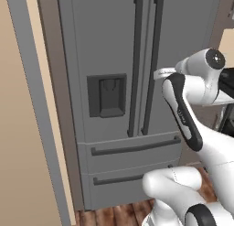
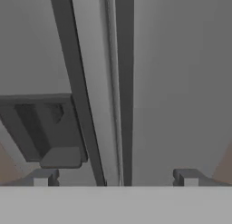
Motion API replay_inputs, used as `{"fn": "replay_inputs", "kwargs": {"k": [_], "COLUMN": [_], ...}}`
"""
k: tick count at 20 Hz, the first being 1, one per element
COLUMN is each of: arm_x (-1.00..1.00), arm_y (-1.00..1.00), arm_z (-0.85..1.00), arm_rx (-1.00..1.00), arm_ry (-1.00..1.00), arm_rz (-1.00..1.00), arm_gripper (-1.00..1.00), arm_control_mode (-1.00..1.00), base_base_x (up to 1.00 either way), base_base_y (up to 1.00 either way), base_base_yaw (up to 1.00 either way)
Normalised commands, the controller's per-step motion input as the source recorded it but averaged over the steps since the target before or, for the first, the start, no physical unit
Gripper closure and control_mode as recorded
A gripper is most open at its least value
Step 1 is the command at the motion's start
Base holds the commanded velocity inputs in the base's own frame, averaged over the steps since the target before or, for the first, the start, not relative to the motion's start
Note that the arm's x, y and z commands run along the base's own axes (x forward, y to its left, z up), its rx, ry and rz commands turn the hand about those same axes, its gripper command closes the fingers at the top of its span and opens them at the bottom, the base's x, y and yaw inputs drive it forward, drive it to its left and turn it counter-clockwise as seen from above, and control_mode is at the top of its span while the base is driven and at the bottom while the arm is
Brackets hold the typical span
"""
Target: Take the cakes from the fridge and place them on the empty tray on the dining counter.
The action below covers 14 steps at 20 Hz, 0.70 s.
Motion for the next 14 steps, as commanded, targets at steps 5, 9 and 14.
{"fn": "replay_inputs", "kwargs": {"k": [5, 9, 14], "arm_x": [0.63, 0.43, 0.43], "arm_y": [-0.11, -0.02, 0.00], "arm_z": [-0.06, -0.23, -0.33], "arm_rx": [0.00, -0.01, -0.01], "arm_ry": [0.06, -0.09, -0.11], "arm_rz": [0.01, 0.03, 0.02], "arm_gripper": [-1.00, -1.00, -1.00], "arm_control_mode": [-1.00, -1.00, -1.00], "base_base_x": [0.00, 0.00, 0.00], "base_base_y": [0.00, 0.00, 0.00], "base_base_yaw": [0.00, 0.00, 0.00]}}
